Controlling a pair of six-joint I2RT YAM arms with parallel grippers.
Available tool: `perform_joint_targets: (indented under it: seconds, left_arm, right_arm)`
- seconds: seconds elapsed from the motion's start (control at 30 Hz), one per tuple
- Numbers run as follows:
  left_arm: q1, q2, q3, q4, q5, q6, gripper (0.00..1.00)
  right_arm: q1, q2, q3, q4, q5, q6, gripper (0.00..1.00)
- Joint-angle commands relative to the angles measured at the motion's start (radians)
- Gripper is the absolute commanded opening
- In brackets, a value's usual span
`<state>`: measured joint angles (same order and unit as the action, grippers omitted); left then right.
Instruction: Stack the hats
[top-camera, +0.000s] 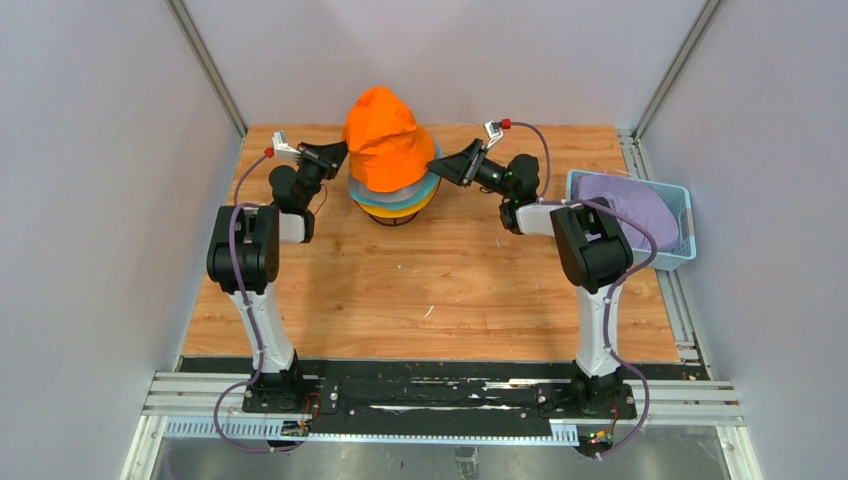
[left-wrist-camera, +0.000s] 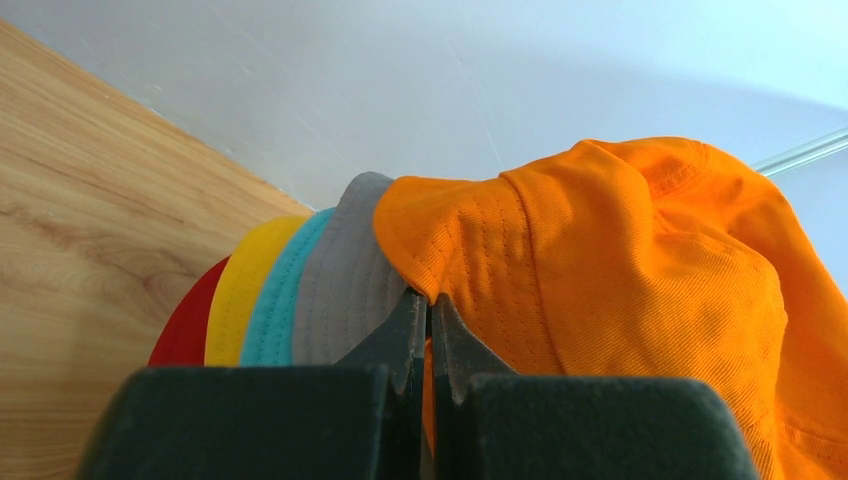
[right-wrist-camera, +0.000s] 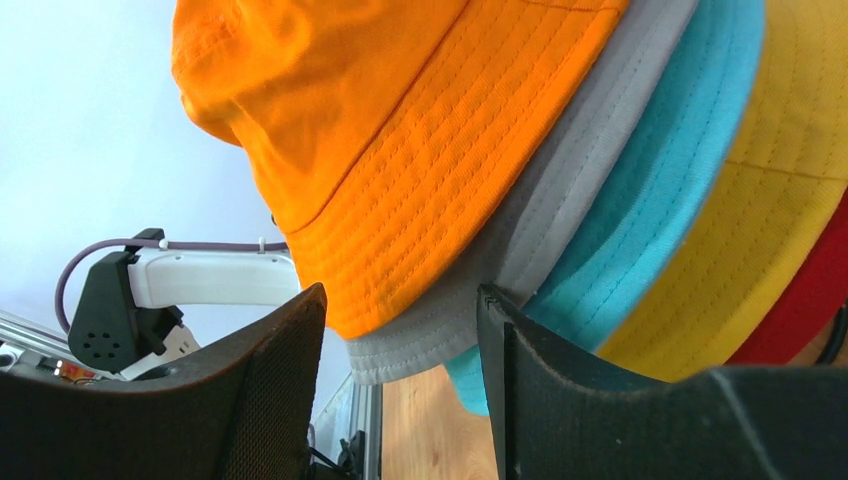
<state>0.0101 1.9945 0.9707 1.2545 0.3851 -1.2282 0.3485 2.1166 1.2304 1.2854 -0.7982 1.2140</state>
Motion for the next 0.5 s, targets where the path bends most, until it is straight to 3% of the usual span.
perform_joint_targets:
  seconds: [0.0, 0.13, 0.3, 0.47]
  left_arm:
    - [0.002, 0.003, 0.034, 0.046, 0.028, -0.005, 0.0]
    - [0.002, 0.008, 0.037, 0.047, 0.031, -0.007, 0.0]
    - [0.002, 0.013, 0.042, 0.049, 0.034, -0.01, 0.0]
    - [0.002, 0.024, 0.047, 0.047, 0.035, -0.01, 0.0]
  right_arm:
    - [0.012, 0.04, 0.064, 0.072, 0.006, 0.037, 0.56]
    - [0.017, 0.08, 0.117, 0.107, 0.009, 0.076, 0.54]
    - [0.021, 0.127, 0.172, 0.17, 0.018, 0.145, 0.43]
    - [0.02, 0.149, 0.185, 0.208, 0.03, 0.182, 0.16]
